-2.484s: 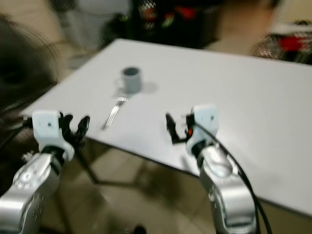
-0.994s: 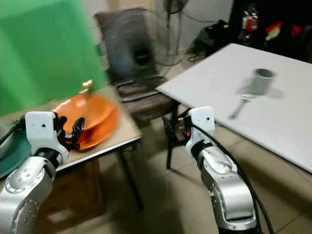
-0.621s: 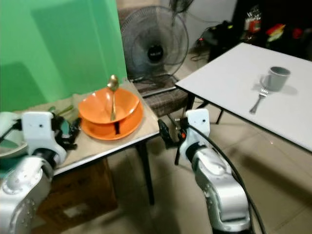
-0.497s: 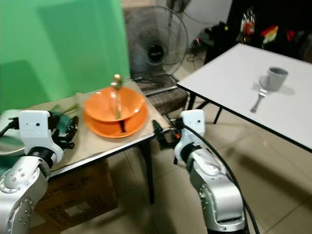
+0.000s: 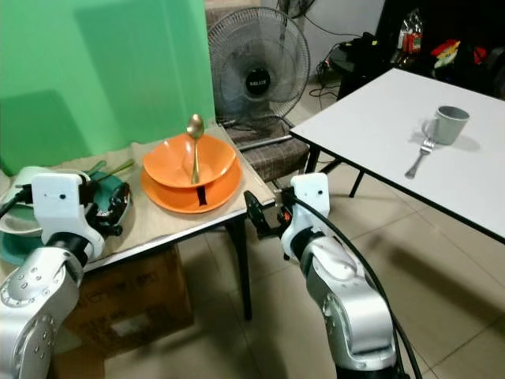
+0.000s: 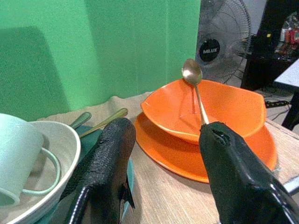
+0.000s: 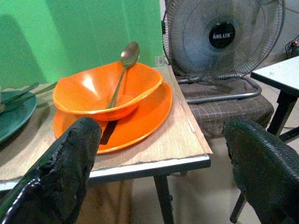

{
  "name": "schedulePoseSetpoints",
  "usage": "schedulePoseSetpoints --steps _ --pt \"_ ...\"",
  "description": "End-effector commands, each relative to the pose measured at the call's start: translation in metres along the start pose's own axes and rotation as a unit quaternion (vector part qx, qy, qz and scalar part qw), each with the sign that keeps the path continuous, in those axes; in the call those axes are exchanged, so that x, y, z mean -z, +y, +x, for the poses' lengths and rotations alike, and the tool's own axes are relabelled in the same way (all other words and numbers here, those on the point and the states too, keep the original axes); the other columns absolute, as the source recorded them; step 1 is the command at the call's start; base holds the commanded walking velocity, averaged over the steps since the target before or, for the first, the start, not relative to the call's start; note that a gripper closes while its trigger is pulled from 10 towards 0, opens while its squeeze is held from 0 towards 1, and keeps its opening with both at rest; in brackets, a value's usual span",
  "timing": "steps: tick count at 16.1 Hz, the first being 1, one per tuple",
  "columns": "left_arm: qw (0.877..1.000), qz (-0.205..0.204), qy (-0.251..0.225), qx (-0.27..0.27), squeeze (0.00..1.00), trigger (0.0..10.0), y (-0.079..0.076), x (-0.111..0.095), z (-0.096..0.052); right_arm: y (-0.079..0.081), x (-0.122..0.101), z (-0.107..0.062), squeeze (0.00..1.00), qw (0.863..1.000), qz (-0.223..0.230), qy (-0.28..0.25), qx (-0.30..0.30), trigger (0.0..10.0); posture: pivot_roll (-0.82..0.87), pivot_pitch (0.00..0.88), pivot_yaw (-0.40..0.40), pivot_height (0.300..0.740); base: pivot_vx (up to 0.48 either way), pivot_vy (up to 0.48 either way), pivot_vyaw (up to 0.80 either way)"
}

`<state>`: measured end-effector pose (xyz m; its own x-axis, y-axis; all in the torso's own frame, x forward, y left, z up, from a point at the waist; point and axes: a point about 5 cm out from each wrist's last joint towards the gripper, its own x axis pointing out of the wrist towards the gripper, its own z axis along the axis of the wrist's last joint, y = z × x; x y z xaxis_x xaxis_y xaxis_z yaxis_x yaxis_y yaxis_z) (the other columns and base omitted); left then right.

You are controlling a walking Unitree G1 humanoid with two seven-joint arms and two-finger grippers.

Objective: Setting the table

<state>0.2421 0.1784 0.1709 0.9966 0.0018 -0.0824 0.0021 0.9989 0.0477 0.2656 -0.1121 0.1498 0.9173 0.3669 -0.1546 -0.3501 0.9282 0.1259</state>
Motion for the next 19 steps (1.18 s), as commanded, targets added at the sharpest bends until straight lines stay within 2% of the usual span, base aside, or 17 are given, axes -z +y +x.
schedulePoseSetpoints --steps 1,6,8,16,19 --pt "1.0 0.009 0.0 -0.006 0.0 10.0 0.003 0.0 0.0 0.005 -0.004 0.006 0.0 1.0 0.001 0.001 -0.013 10.0 -0.01 0.0 0.035 0.74 0.0 0.0 0.8" --pt "1.0 0.011 -0.006 -0.004 0.0 10.0 0.003 -0.002 -0.003 0.011 -0.009 0.018 0.0 0.999 -0.008 -0.008 -0.034 10.0 0.0 0.0 0.023 0.74 0.288 0.0 0.8" --pt "1.0 0.016 -0.006 -0.001 0.0 10.0 0.003 -0.002 -0.002 0.007 -0.013 0.022 0.0 1.0 0.015 -0.017 -0.014 10.0 0.0 0.0 0.019 0.74 0.3 0.0 0.0" --pt "0.999 0.034 -0.016 0.035 0.0 10.0 -0.006 -0.005 -0.001 0.004 -0.024 0.027 0.0 0.999 0.003 -0.034 -0.014 10.0 0.01 0.0 -0.005 0.74 0.303 0.0 0.0" --pt "0.996 0.036 -0.035 0.072 0.0 10.0 -0.01 -0.013 -0.003 0.003 -0.032 0.026 0.0 0.999 0.002 -0.045 -0.005 10.0 0.01 0.0 -0.016 0.74 0.291 0.0 -0.66"
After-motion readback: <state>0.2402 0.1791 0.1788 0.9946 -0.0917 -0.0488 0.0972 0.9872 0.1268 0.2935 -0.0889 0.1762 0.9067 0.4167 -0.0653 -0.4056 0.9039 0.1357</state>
